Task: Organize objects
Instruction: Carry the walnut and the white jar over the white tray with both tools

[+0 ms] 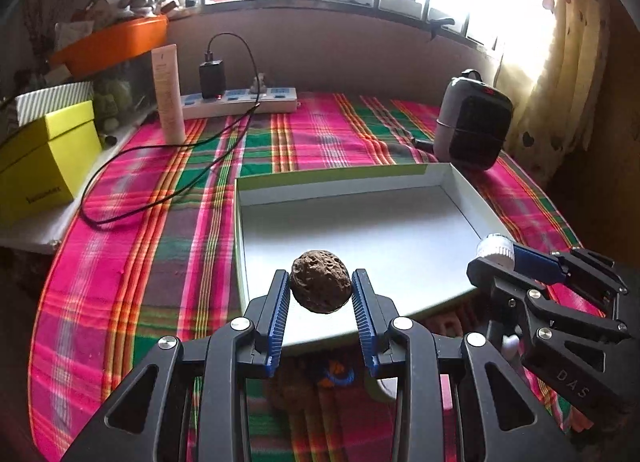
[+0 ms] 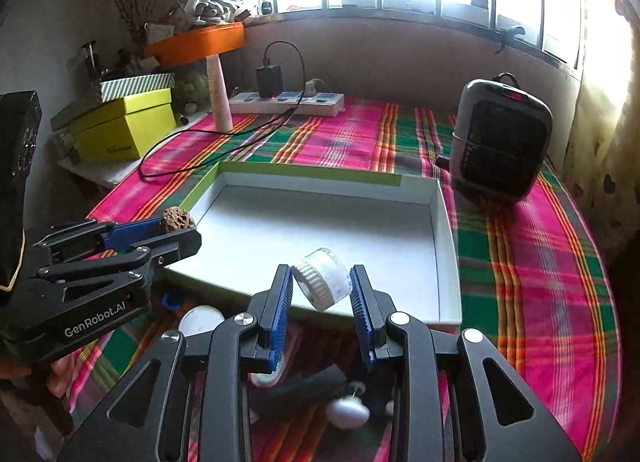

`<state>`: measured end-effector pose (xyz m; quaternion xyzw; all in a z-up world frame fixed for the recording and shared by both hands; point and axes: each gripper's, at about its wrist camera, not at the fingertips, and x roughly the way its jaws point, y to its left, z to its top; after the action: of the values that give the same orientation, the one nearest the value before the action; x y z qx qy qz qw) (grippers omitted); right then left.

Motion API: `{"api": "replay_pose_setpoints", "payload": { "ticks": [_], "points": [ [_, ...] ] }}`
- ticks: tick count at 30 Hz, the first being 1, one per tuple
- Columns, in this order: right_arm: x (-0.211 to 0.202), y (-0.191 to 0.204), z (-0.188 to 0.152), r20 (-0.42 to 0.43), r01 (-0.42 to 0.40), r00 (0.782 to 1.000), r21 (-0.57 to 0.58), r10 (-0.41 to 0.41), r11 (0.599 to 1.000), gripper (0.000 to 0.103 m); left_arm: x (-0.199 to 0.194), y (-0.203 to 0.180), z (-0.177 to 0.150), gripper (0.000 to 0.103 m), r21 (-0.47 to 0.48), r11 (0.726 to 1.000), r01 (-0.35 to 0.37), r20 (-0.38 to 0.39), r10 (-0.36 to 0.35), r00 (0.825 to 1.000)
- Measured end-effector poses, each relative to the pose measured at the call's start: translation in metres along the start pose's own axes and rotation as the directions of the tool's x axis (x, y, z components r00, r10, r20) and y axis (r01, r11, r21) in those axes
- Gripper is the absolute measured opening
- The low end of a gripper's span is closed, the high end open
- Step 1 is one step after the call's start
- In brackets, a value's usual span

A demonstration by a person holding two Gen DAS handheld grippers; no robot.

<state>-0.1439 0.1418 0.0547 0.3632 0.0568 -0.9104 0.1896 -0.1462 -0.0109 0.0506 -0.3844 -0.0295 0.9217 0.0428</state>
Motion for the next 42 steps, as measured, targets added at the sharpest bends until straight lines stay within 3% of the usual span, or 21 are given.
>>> {"api": "replay_pose_setpoints", "payload": {
  "ticks": [23,42],
  "points": [
    [0.067,-0.013,0.044,-0.084,0.025,0.996,-0.021,-0.027,0.999,0.031,0.057,0.006,0.040,0.030,0.009,1.000,-0.018,-0.044,0.019,0.999],
    [0.110,-0.017,0.057,-0.169,0.041,0.984,-0.038,-0.047,0.998,0.031,0.094,0.010,0.049,0.030,0.028,0.999,-0.034,-0.106,0.037,0.994]
  ]
}}
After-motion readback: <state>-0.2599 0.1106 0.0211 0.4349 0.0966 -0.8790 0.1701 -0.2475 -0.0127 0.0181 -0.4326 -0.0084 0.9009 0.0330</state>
